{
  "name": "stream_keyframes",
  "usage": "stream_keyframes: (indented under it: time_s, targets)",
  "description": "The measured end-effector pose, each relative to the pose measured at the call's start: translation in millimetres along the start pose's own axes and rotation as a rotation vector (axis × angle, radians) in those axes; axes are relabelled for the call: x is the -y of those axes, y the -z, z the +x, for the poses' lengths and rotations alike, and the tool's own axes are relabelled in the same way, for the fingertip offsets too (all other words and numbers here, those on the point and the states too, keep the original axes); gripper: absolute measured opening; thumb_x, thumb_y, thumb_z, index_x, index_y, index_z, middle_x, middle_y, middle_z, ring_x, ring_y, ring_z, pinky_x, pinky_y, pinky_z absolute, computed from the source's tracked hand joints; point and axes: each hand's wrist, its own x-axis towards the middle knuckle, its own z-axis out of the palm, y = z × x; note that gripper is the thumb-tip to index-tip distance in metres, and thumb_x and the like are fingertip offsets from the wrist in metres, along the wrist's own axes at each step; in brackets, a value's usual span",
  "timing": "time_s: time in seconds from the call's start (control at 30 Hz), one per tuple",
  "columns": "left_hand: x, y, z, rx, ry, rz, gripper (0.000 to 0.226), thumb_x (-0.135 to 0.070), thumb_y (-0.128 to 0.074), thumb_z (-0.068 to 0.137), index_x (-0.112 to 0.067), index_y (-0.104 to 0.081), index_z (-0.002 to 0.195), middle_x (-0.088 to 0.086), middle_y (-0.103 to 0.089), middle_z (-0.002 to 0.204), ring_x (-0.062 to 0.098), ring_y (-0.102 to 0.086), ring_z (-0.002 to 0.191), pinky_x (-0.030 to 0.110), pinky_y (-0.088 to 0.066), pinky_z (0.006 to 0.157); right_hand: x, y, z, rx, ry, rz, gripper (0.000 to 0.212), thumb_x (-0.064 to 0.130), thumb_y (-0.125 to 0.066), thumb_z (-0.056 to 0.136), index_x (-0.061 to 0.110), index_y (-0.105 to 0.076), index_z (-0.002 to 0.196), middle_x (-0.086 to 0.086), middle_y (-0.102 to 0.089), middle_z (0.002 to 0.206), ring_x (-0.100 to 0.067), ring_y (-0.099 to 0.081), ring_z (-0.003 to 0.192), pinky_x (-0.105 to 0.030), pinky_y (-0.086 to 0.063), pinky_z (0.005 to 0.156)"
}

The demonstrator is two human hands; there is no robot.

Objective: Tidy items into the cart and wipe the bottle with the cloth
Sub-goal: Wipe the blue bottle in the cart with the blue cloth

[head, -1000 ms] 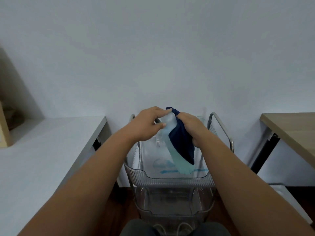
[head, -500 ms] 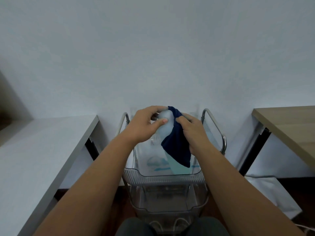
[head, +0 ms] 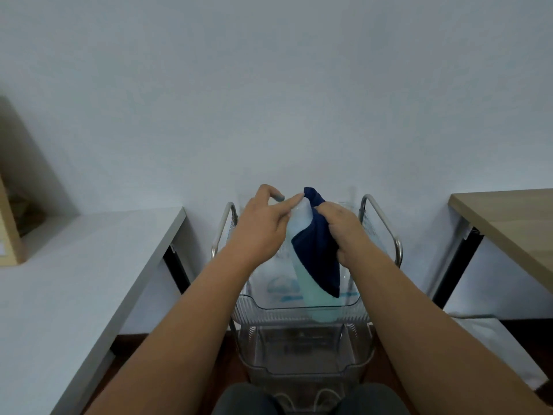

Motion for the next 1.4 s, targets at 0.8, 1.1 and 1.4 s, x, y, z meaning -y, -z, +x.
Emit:
stream_keyframes:
  time_s: [0.8,1.1,1.4]
  targets:
    - [4.2,-1.2,2.8,-0.031,-0.019,-0.275,0.029,-0.029,-0.067,0.091,-0.027,-0.069,0.120,-0.010,-0.069,0.108,-0.001,-0.061,0.095,0.010,-0.043,0.087,-21.7,-2.4,-12.1,0.020,0.115,0.096,0.020,0.020,-0.054,0.081,0.022,-0.073,0.088,-0.009,-0.071,0.087,-0.027,-0.063,0.081,-0.038,-0.052,0.073]
    - [9.5,2.2,0.7,0.006,-0.016,-0.326,0.029,-0.026,-0.066,0.092,-0.034,-0.067,0.120,-0.019,-0.066,0.104,-0.015,-0.054,0.094,0.000,-0.035,0.082,14.0,5.2,15.0,0.269,-0.094,-0.084,0.019,0.018,-0.061,0.084,0.010,-0.062,0.101,-0.018,-0.063,0.096,-0.029,-0.059,0.084,-0.040,-0.046,0.077]
    - [9.4,-2.2,-12.6,-0.019,0.019,-0.256,0.036,-0.029,-0.050,0.101,-0.032,-0.056,0.136,-0.018,-0.054,0.111,-0.013,-0.045,0.102,-0.001,-0.028,0.087,-27.8,-6.7,-14.5,0.155,0.079,0.168,0.038,0.015,-0.059,0.075,0.023,-0.067,0.111,-0.013,-0.071,0.101,-0.024,-0.066,0.082,-0.041,-0.054,0.075]
